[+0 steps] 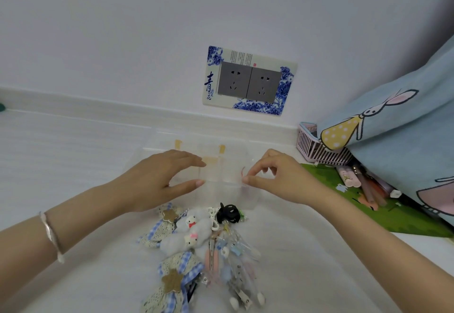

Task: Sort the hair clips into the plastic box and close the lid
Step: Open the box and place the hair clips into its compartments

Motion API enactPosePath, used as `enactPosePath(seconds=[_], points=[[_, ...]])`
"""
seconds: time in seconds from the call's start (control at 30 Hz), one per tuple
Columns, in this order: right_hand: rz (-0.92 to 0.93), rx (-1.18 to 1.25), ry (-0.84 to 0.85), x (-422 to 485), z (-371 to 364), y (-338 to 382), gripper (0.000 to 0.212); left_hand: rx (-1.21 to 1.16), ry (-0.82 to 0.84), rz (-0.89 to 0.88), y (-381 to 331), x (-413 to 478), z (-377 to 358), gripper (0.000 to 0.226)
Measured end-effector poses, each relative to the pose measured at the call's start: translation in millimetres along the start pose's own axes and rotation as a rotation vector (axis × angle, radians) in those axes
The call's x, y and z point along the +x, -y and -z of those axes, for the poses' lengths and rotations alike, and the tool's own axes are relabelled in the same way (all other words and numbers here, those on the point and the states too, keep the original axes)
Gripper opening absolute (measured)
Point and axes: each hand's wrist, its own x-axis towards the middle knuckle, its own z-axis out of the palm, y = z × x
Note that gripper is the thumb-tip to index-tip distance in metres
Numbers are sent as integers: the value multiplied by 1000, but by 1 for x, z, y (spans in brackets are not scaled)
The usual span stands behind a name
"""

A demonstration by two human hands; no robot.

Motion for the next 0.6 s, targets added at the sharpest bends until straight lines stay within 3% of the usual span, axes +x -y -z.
enactPosePath(seconds=[0.17,0.47,0.6], points=[[-19,-8,42,6,2,3,5,4,8,13,1,0,-1,66],[15,-45,96,24,14,1,22,8,8,9,2,1,-2,67],[93,-136,131,30,10,1,6,5,15,25,1,1,-1,67]])
